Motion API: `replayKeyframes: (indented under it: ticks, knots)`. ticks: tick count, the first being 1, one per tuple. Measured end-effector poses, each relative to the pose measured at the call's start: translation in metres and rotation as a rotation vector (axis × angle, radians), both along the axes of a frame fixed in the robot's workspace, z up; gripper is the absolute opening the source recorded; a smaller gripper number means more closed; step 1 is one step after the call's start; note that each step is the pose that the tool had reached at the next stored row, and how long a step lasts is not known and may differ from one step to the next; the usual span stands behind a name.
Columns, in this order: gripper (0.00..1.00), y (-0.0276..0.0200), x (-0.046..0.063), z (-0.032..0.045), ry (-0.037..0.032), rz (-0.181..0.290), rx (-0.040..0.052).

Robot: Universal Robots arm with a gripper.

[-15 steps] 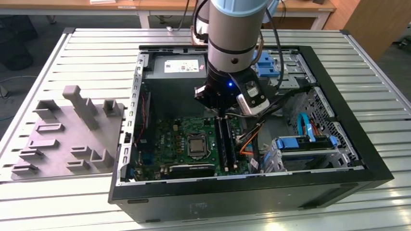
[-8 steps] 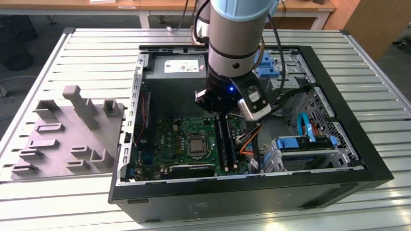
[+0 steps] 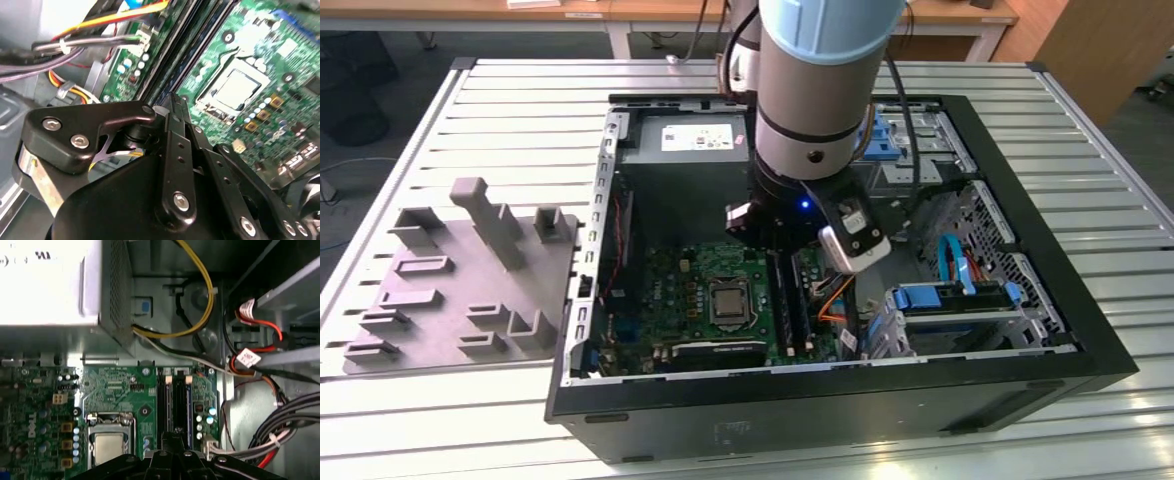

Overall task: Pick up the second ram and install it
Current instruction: 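Press down the second ram until it locks into place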

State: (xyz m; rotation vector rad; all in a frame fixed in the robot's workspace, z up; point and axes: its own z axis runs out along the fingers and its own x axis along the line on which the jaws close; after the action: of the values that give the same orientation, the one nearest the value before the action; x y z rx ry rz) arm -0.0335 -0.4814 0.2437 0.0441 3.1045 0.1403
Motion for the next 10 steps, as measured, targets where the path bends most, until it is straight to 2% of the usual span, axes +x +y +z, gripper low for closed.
replayKeyframes:
  ticks: [1,6,10]
  knots:
    - [0.11,-0.0017,0.0,0.0001,0.001,0.0,-0.0039]
    - [0.11,-0.0062,0.0,0.0001,0.0041,0.0,-0.0348]
    - [0.11,-0.0146,0.0,-0.0003,0.0052,0.0,-0.0389]
